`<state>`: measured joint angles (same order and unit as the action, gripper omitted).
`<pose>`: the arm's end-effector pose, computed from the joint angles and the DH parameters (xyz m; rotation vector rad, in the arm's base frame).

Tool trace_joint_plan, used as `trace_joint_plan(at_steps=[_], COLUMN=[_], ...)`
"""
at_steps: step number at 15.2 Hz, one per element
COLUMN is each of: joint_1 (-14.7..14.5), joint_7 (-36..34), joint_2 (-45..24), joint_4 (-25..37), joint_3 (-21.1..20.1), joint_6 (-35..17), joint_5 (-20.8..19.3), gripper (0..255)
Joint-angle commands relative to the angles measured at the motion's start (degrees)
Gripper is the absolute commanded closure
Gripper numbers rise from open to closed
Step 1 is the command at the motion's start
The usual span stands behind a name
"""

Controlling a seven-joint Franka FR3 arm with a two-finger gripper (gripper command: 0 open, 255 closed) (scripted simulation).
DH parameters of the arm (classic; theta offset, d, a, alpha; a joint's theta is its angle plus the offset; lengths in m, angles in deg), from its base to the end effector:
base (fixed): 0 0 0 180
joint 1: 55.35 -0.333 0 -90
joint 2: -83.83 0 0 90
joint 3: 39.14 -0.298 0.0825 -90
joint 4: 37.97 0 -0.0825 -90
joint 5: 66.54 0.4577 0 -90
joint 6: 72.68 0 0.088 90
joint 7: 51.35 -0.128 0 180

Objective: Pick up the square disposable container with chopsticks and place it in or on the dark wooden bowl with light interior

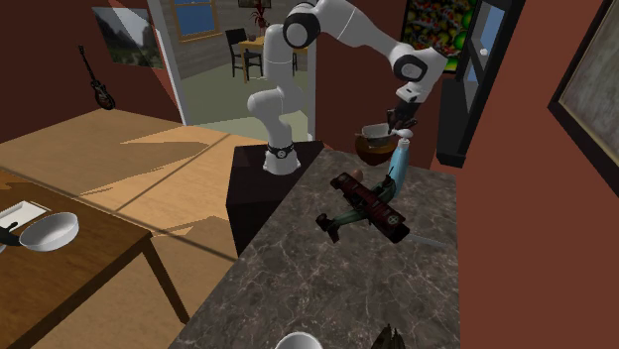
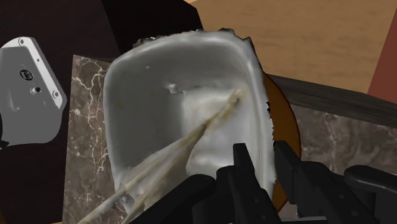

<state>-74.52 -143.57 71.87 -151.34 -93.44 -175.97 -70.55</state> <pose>0.1803 0.5738 0.3091 2.8258 -0.4068 -0.2016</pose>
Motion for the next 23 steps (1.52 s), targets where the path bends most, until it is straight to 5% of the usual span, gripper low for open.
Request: trace_joint_plan(at_steps=[1,6,7,12,16,23], joint_1=[0.0,0.0,0.0,0.0,-0.5,-0.5], joint_7=[0.0,0.0,0.0,0.0,-0.1,-0.1], joint_2=[-0.1,-0.1,-0.1,-0.1,-0.5,-0.5], joint_4=[-0.2,-0.2,-0.2,-0.2,7.5,7.5], joint_3=[0.0,0.0,0.0,0.0,-0.1,-0.1], joint_6=[-0.2,-0.2,-0.2,-0.2,7.1,7.1], joint_5=[-0.1,-0.1,-0.1,-0.1,-0.2,-0.2], gripper=[255,255,0,0,0,0])
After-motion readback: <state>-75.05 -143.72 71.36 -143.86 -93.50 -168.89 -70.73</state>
